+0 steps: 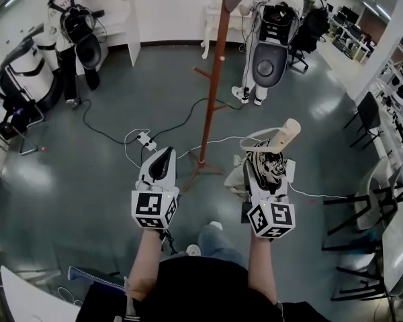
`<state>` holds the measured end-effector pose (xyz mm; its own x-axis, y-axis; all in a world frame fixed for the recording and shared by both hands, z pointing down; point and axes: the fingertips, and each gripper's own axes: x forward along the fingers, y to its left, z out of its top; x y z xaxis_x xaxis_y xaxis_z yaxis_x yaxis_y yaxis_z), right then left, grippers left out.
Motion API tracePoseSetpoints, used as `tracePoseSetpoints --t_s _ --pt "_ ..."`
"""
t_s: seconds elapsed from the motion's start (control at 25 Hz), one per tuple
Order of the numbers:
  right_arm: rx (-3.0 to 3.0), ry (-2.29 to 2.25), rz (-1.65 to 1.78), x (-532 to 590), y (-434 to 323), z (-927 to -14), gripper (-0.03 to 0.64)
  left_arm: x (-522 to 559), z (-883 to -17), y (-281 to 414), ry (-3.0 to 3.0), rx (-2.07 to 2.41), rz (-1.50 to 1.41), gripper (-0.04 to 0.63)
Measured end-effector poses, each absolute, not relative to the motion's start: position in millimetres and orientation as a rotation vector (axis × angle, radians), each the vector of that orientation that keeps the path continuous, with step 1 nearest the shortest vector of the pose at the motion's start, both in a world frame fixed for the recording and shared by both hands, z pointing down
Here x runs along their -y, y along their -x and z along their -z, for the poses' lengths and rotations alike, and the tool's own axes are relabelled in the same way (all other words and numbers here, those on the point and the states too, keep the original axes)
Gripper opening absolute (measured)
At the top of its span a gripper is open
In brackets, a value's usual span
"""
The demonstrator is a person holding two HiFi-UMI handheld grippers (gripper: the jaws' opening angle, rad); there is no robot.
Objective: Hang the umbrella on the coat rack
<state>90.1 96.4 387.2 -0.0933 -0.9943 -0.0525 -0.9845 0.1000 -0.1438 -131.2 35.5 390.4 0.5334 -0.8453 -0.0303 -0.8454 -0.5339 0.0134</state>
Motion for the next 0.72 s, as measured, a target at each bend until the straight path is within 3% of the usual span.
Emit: tracePoseSetpoints --t_s 0.72 --pt "-2.303 1.994 0.144 47 -124 -412 0.287 100 -413 88 2.748 -1.545 -0.048 0.006"
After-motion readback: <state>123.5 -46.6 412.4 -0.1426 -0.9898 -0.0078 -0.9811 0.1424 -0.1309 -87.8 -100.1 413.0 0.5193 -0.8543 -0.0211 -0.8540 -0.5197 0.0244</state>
